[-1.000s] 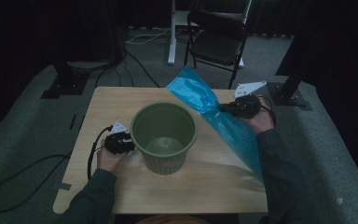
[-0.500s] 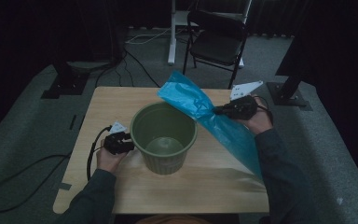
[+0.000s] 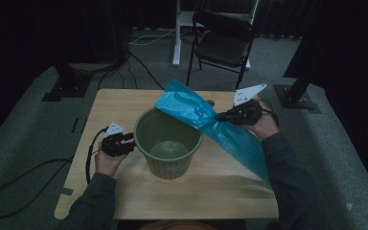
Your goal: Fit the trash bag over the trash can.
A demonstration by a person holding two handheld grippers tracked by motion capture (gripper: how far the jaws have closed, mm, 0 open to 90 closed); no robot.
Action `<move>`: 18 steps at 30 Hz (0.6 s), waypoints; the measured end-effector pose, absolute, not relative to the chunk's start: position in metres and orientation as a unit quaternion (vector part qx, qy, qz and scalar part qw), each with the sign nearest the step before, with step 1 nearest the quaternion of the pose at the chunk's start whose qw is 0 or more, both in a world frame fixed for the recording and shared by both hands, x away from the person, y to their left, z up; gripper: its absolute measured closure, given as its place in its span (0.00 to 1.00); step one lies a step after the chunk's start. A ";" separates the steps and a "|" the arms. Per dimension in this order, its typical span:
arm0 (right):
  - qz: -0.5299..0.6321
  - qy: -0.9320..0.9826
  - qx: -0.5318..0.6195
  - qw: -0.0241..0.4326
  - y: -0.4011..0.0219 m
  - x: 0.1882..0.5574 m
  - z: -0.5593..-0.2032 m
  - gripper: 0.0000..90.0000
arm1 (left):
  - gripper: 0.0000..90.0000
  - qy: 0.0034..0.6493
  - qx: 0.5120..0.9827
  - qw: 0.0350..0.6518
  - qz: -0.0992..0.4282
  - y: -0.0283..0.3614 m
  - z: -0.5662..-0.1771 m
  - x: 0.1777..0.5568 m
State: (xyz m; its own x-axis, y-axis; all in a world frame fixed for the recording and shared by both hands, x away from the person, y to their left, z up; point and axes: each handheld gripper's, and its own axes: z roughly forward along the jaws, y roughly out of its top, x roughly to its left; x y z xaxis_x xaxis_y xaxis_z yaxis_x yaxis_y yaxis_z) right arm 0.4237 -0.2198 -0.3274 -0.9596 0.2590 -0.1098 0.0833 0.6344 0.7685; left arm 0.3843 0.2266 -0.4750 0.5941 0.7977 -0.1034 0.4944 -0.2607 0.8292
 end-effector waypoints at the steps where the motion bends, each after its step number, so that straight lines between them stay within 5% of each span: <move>1: 0.415 0.899 0.094 0.103 -0.219 0.423 -0.327 0.99 | 0.59 0.416 0.773 0.445 0.174 0.228 -0.473 0.384; 18: 0.410 0.908 0.052 0.072 -0.206 0.420 -0.323 0.99 | 0.66 0.391 0.765 0.464 0.215 0.247 -0.432 0.374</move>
